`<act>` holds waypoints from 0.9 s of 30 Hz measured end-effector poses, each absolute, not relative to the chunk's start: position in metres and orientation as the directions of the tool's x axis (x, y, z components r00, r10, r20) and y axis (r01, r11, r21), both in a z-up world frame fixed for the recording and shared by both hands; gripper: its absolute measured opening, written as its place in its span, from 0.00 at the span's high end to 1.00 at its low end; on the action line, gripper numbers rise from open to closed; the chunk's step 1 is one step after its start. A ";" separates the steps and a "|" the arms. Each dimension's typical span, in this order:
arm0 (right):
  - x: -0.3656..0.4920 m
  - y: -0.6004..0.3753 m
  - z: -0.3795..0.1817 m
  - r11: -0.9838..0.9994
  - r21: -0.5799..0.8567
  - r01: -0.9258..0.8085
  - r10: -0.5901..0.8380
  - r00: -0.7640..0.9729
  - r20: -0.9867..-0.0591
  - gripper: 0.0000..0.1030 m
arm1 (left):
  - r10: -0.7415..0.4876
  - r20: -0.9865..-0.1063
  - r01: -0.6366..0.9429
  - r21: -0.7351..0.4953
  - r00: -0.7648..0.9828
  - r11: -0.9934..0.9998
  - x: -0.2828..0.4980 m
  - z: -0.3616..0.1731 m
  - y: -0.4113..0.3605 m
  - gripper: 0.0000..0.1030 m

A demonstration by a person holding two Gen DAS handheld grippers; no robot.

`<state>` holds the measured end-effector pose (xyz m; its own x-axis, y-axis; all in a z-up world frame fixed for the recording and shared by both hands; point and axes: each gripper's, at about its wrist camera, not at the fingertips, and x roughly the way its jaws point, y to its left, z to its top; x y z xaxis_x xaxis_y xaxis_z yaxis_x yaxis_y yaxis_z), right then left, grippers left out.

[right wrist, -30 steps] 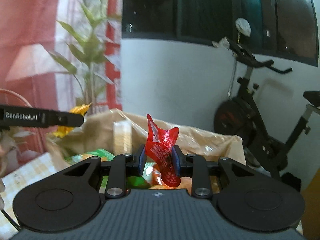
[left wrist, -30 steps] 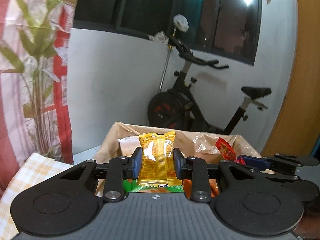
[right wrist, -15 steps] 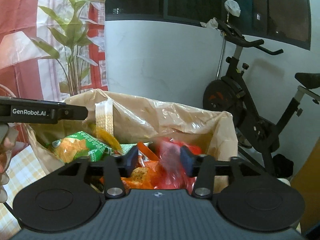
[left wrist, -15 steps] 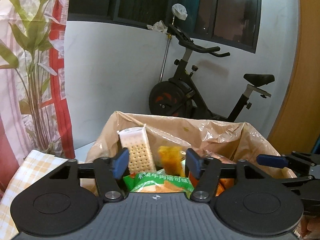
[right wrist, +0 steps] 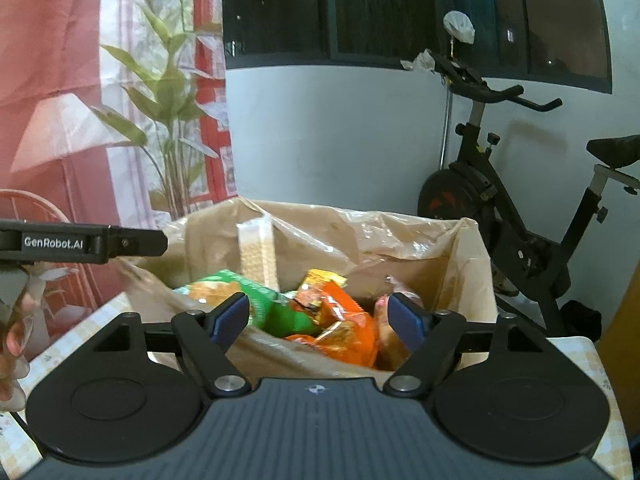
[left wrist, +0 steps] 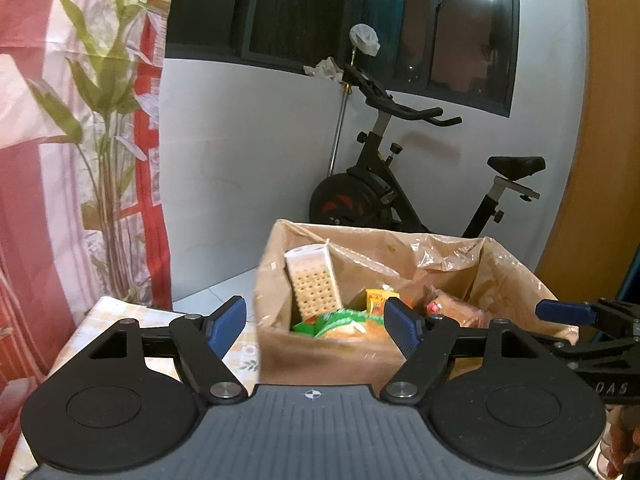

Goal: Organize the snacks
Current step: 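Withdraw both grippers from the box back toward the remaining packets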

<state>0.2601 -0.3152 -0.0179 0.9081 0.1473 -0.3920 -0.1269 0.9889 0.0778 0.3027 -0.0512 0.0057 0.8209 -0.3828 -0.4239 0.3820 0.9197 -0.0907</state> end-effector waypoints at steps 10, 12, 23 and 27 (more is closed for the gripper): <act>0.228 -0.293 -0.027 0.985 0.101 -0.137 0.165 0.914 -0.371 0.22 | -0.355 -0.432 0.357 -0.080 0.829 0.931 0.269 -0.006 -0.017 0.24; 0.222 -0.288 -0.030 0.986 0.088 -0.140 0.163 0.918 -0.363 0.22 | -0.347 -0.441 0.347 -0.084 0.828 0.934 0.264 -0.012 -0.012 0.24; 0.210 -0.274 -0.052 0.976 0.107 -0.187 0.214 0.896 -0.390 0.21 | -0.306 -0.507 0.270 -0.146 0.806 0.952 0.249 -0.047 0.012 0.24; 0.210 -0.270 -0.062 0.974 0.109 -0.196 0.224 0.881 -0.417 0.21 | -0.290 -0.535 0.240 -0.161 0.793 0.957 0.246 -0.059 0.019 0.24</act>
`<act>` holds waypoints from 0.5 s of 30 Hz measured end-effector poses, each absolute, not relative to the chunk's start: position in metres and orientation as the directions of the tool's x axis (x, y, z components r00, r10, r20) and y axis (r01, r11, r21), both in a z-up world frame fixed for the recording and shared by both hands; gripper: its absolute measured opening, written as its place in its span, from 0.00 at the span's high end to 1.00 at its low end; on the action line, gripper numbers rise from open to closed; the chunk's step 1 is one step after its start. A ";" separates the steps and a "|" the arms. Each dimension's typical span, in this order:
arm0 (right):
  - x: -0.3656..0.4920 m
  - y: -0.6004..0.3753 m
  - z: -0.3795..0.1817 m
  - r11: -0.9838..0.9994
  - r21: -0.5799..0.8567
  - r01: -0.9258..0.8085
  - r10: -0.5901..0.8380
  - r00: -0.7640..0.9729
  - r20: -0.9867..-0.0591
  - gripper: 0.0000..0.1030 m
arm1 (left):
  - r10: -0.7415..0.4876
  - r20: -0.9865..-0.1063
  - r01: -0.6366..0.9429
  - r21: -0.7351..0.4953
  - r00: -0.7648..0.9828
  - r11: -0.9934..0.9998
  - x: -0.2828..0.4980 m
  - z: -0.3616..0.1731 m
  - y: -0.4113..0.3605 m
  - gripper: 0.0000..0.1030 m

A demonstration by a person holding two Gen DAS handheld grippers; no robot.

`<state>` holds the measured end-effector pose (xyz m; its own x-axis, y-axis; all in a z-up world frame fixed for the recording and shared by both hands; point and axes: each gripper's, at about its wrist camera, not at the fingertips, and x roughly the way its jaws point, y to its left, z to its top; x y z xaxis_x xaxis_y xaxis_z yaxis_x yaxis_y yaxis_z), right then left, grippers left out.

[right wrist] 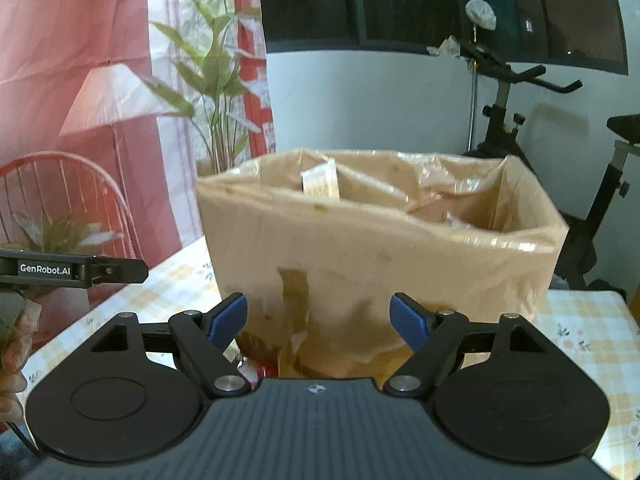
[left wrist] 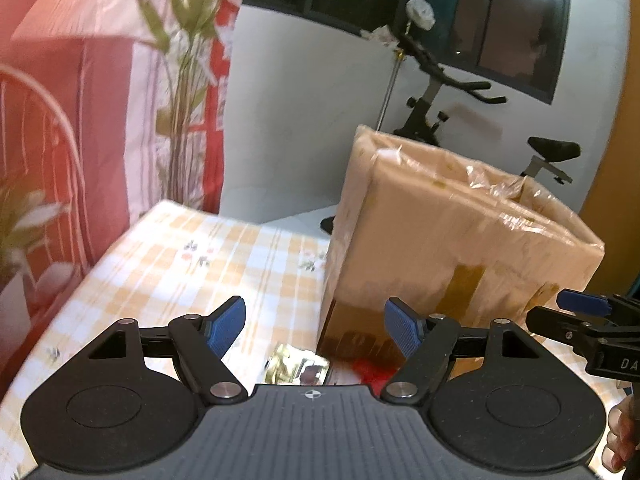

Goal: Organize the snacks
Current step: 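Withdraw both grippers from the box back toward the remaining packets, then grasp the second red snack packet with the right gripper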

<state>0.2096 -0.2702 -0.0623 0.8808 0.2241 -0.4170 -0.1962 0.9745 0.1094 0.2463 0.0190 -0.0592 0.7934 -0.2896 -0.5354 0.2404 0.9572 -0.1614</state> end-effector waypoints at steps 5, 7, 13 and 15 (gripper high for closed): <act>0.208 -0.270 -0.075 0.972 0.125 -0.200 0.235 0.864 -0.445 0.21 | -0.262 -0.552 0.203 -0.168 0.792 0.965 0.242 -0.070 0.024 0.24; 0.208 -0.270 -0.079 0.971 0.129 -0.202 0.239 0.859 -0.452 0.21 | -0.252 -0.553 0.189 -0.169 0.794 0.967 0.238 -0.073 0.025 0.24; 0.207 -0.270 -0.091 0.968 0.145 -0.203 0.248 0.847 -0.469 0.21 | -0.237 -0.569 0.165 -0.177 0.787 0.970 0.231 -0.083 0.029 0.24; 0.206 -0.271 -0.095 0.969 0.145 -0.200 0.245 0.846 -0.473 0.21 | -0.231 -0.576 0.161 -0.171 0.784 0.972 0.230 -0.085 0.029 0.24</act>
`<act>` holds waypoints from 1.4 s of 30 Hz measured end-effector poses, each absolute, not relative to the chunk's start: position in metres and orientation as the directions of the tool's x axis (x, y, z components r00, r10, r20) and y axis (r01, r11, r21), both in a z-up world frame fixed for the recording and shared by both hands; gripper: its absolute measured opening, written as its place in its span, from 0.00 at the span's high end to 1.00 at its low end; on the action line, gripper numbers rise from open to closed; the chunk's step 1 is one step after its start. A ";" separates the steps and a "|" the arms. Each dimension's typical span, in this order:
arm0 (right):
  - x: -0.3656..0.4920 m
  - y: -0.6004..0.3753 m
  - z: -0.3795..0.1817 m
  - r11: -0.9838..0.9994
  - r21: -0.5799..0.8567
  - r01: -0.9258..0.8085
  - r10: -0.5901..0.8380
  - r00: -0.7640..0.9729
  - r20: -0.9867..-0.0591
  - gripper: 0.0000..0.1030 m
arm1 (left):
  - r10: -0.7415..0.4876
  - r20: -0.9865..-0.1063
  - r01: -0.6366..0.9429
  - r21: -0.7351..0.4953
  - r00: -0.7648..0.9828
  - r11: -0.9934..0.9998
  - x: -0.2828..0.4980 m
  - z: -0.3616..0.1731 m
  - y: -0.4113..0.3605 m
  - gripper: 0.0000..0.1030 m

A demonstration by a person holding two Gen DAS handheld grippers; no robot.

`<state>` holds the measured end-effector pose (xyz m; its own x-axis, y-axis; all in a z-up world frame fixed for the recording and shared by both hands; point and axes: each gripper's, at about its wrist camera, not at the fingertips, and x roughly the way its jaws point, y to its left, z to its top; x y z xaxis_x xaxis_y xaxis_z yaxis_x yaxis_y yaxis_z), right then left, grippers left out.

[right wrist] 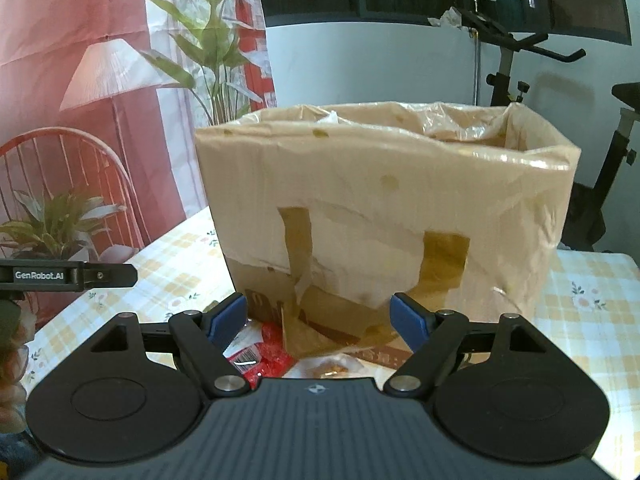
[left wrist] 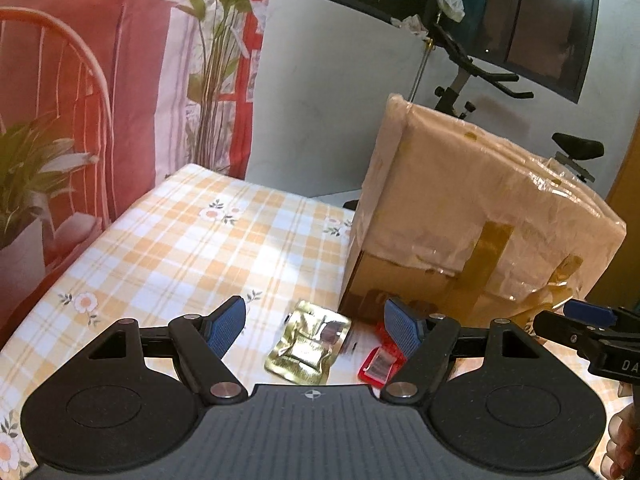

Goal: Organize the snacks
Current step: 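Grasp the second red snack packet with the right gripper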

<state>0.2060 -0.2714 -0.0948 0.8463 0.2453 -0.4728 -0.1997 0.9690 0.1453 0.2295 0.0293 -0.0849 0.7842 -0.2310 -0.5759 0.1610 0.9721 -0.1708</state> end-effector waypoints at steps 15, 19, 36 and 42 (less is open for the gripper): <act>0.209 -0.274 -0.127 0.964 0.161 -0.211 0.266 0.799 -0.540 0.31 | -0.224 -0.586 0.157 -0.163 0.779 0.974 0.231 -0.098 0.032 0.25; 0.216 -0.270 -0.137 0.951 0.198 -0.236 0.307 0.762 -0.570 0.38 | -0.225 -0.589 0.147 -0.179 0.776 0.973 0.233 -0.103 0.040 0.32; 0.283 -0.214 -0.171 0.922 0.237 -0.306 0.382 0.614 -0.691 0.43 | -0.174 -0.603 0.055 -0.211 0.779 0.976 0.237 -0.118 0.079 0.33; 0.298 -0.210 -0.174 0.926 0.275 -0.259 0.377 0.600 -0.706 0.42 | -0.178 -0.604 0.051 -0.222 0.777 0.974 0.238 -0.121 0.081 0.33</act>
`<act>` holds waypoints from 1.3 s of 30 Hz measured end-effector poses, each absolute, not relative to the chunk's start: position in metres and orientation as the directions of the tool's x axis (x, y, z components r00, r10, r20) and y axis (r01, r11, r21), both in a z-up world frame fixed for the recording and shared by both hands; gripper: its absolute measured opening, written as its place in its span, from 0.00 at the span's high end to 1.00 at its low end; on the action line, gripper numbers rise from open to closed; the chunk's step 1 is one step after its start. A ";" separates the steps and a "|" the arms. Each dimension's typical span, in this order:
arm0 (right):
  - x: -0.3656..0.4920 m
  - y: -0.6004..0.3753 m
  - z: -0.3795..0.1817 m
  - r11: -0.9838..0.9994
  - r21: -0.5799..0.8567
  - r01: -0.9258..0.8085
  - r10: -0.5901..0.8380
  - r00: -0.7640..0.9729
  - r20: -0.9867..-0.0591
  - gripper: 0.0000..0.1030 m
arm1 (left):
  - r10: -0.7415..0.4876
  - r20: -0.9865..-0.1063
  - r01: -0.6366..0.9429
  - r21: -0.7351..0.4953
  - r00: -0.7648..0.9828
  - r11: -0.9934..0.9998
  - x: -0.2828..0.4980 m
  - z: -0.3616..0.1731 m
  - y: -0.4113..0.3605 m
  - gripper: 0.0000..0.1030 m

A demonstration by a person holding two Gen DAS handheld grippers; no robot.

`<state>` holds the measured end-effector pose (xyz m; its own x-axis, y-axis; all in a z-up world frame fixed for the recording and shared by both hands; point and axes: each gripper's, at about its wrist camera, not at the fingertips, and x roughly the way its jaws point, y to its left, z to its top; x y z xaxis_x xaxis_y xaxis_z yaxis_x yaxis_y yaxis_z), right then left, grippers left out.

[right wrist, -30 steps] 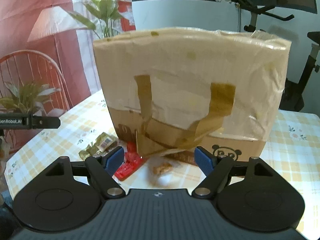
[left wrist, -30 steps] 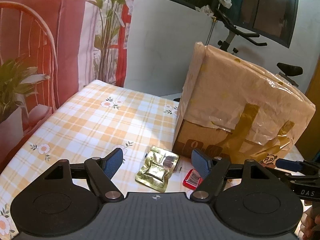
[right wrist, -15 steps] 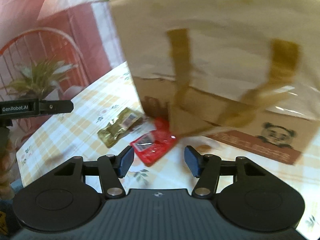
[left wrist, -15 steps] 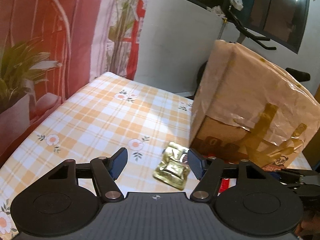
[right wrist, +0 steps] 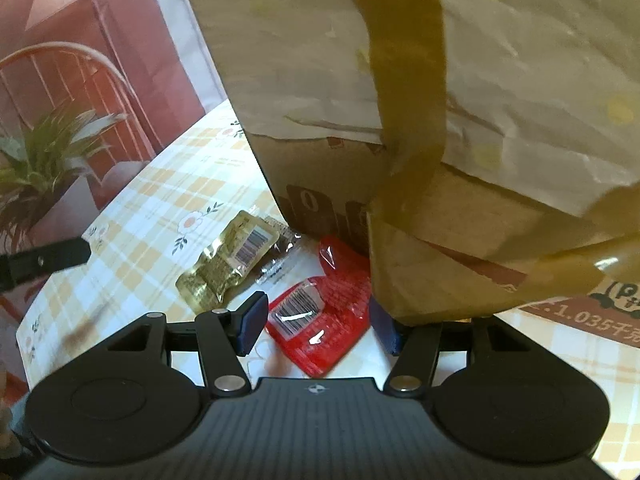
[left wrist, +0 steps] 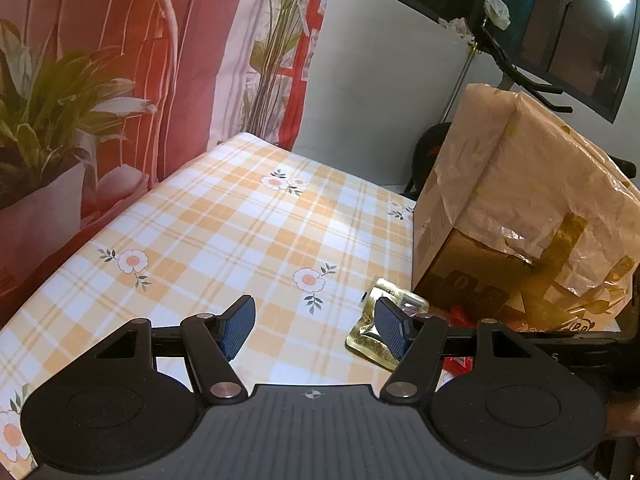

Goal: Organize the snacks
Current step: 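Grasp the second red snack packet with the right gripper, then move the open left gripper onto the gold packet while the right gripper holds the red packet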

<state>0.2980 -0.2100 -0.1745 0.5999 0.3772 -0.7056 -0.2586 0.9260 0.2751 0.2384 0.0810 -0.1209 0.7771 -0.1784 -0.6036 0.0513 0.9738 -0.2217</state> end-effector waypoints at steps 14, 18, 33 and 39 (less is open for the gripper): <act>0.314 -0.193 -0.183 0.962 0.168 -0.214 0.267 0.625 -0.734 0.41 | -0.182 -0.621 0.051 -0.224 0.762 0.973 0.236 -0.130 0.078 0.34; 0.316 -0.185 -0.185 0.966 0.127 -0.225 0.245 0.643 -0.726 0.40 | -0.186 -0.626 0.060 -0.216 0.757 0.975 0.234 -0.132 0.075 0.34; 0.250 -0.194 -0.195 0.915 0.044 -0.401 0.324 0.665 -0.673 0.51 | -0.242 -0.667 0.193 -0.147 0.705 0.970 0.250 -0.144 0.049 0.33; 0.231 -0.217 -0.194 0.928 0.060 -0.368 0.312 0.678 -0.665 0.51 | -0.279 -0.679 0.307 -0.082 0.679 0.948 0.273 -0.158 0.021 0.33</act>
